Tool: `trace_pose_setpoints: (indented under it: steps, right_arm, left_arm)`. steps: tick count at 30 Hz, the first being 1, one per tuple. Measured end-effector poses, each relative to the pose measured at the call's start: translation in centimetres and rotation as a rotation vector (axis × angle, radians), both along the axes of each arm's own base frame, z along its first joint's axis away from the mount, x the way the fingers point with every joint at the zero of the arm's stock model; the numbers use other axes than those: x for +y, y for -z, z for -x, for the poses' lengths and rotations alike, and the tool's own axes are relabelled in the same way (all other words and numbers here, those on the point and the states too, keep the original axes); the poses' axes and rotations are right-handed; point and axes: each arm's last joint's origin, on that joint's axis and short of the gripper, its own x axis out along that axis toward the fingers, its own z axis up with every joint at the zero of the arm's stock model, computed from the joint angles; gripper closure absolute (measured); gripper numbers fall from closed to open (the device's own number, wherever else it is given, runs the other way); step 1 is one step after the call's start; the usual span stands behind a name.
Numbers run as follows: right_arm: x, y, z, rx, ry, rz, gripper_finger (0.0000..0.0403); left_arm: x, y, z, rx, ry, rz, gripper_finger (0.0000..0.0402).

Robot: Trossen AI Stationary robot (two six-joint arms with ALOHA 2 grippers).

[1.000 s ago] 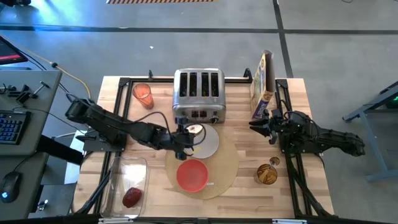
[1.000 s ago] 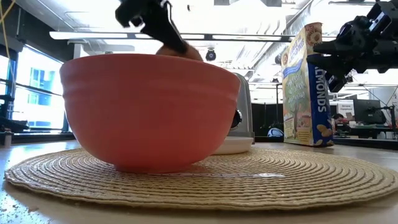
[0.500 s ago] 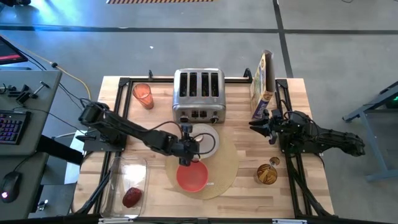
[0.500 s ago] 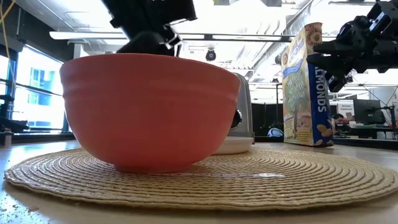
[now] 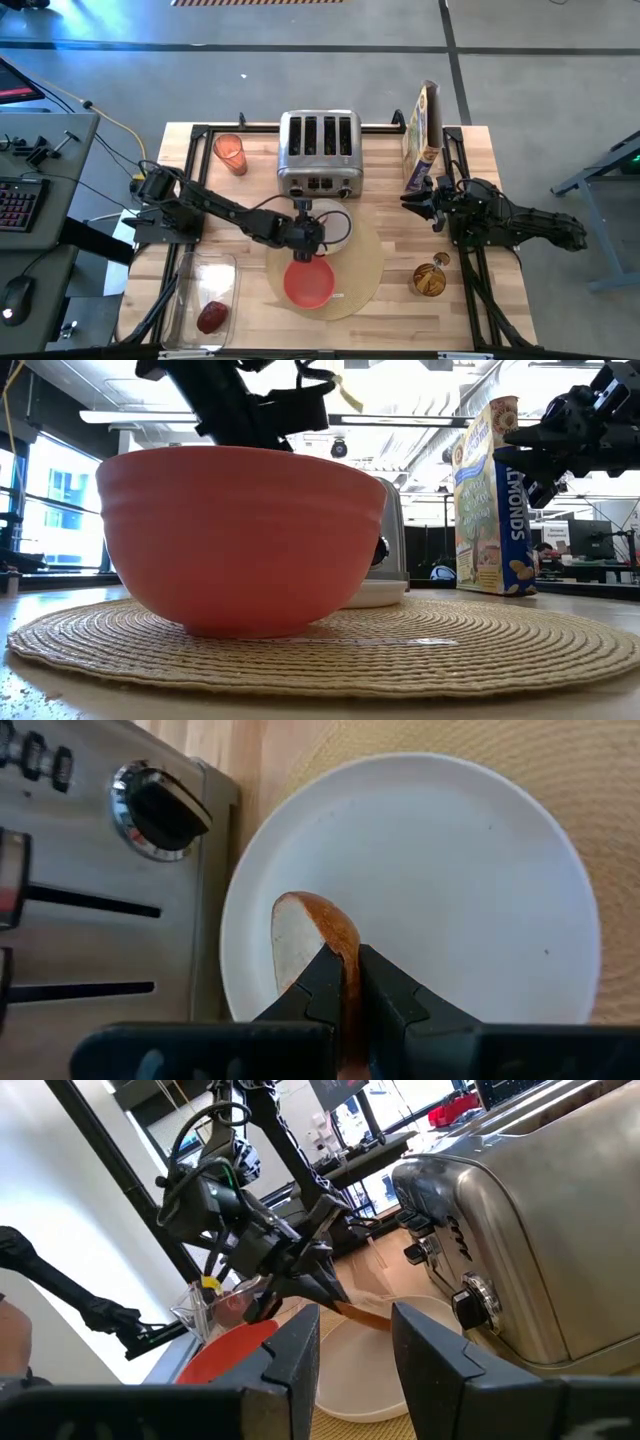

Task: Arrange a breakfast setting
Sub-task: Put the bagel bread on the plate on the placemat

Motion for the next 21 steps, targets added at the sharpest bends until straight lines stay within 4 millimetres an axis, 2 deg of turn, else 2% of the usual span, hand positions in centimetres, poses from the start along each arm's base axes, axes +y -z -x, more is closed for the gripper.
trace_pose_setpoints:
  steps: [9, 21]
  right_arm:
    - [0.0, 0.0, 0.0, 0.000, 0.000, 0.000, 0.0292]
    - [0.0, 0.0, 0.0, 0.000, 0.000, 0.000, 0.0292]
  left_arm:
    - [1.2, 0.2, -0.1, 0.018, -0.031, 0.104, 0.0369]
    - [1.1, 0.3, -0.2, 0.019, -0.026, 0.192, 0.0304]
